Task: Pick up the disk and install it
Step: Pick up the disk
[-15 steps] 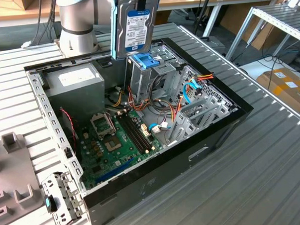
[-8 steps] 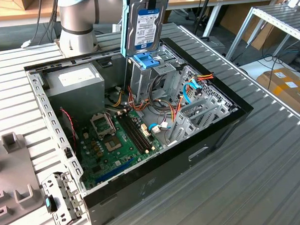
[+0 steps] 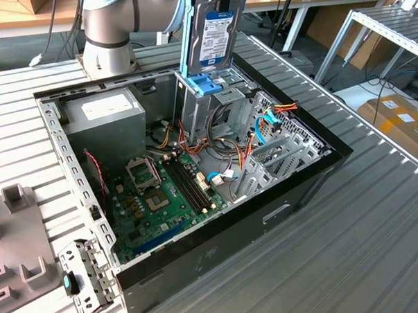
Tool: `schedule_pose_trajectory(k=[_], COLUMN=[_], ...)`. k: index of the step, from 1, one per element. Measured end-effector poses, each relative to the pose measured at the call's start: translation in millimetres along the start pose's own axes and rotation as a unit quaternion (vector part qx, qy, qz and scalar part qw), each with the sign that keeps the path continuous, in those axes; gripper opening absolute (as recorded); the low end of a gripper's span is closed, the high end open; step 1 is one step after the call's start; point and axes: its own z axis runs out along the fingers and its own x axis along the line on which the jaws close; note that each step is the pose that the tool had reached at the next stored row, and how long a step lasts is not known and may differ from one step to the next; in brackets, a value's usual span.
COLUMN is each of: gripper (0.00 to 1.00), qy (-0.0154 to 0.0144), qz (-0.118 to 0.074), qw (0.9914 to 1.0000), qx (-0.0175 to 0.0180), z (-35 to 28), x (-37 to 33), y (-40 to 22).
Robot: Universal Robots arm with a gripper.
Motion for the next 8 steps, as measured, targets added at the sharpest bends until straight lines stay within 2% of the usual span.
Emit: schedule_pose_trajectory(k=[3, 5, 8], gripper=[0.35, 0.35, 0.35], qy=[0.0, -0.0001, 0.0], qz=[0.0, 0.0, 0.0], qw=[1.0, 1.0, 1.0], qx=[0.0, 0.0, 0.0], z=[0.2, 0.4, 0.3], x=[-0.2, -0.4, -0.3], y=[-9.9, -14.2, -14.6])
